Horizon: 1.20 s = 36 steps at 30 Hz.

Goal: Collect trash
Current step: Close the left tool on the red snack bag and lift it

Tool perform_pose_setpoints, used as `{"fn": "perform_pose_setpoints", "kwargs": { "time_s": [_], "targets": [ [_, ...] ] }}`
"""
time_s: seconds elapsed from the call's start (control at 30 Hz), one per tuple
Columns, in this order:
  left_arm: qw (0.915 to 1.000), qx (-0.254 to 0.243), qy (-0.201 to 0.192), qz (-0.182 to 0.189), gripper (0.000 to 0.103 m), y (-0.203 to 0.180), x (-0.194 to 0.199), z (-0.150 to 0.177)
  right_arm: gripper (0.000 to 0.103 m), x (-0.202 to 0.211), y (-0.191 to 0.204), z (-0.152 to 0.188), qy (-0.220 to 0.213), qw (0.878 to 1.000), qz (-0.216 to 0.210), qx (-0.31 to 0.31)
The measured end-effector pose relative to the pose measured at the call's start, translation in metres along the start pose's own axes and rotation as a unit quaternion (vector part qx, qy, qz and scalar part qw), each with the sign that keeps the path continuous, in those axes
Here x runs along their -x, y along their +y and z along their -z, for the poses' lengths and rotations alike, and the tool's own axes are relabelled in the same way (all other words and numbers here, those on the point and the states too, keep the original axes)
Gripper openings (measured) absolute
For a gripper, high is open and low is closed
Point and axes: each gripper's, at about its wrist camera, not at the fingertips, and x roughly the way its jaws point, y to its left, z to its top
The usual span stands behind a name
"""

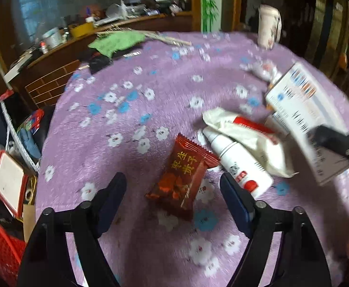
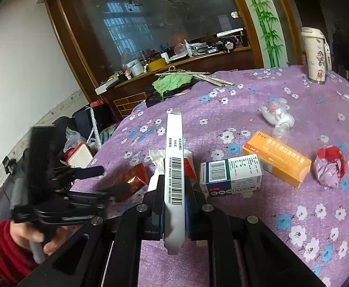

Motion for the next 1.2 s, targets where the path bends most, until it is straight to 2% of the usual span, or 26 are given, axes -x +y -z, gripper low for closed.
{"fn": "perform_pose_setpoints", "kwargs": {
  "time_s": [0.03, 0.07, 0.1, 0.3, 0.4, 0.47, 0.6, 0.67, 1.0, 1.2],
  "targets": [
    [1.0, -0.006, 0.005, -0.003, 0.061, -0.002, -0.004, 0.001, 0.014, 0.0, 0.0, 0.0, 0.001, 1.0, 0.0, -0.002],
    [0.9999, -0.009, 0.012, 0.0, 0.056, -0.004, -0.011, 0.0, 0.014, -0.001, 0.0, 0.0, 0.002, 1.0, 0.001, -0.002],
    [0.9999, -0.005, 0.014, 0.004, 0.044, -0.003, -0.015, 0.001, 0.014, -0.001, 0.0, 0.0, 0.003, 1.0, -0.001, -0.001],
    [0.9994, 0.029, 0.006, 0.016, 0.033, 0.002, -0.02, 0.007, 0.014, -0.001, 0.003, 0.001, 0.003, 1.0, -0.002, 0.005],
    [0.9981, 0.057, -0.006, 0.022, 0.033, 0.009, -0.01, 0.009, 0.014, -0.001, 0.005, 0.001, 0.005, 1.0, -0.003, 0.009],
    [0.997, 0.069, -0.03, 0.019, 0.033, 0.01, 0.007, 0.011, 0.014, -0.002, 0.007, 0.002, 0.004, 1.0, -0.002, 0.013],
    [0.9904, 0.11, -0.083, 0.003, 0.033, 0.007, 0.041, 0.023, 0.014, -0.003, 0.015, 0.004, 0.006, 1.0, -0.003, 0.028],
    [0.9881, 0.116, -0.099, -0.018, 0.033, 0.005, 0.045, 0.027, 0.014, -0.004, 0.021, 0.005, 0.007, 0.999, -0.004, 0.04],
    [0.9855, 0.099, -0.13, -0.043, 0.033, 0.003, 0.048, 0.029, 0.014, -0.003, 0.032, 0.008, 0.003, 0.998, -0.001, 0.065],
    [0.9853, 0.097, -0.131, -0.052, 0.033, 0.003, 0.047, 0.029, 0.014, -0.005, 0.033, 0.009, 0.005, 0.998, 0.004, 0.069]
  ]
}}
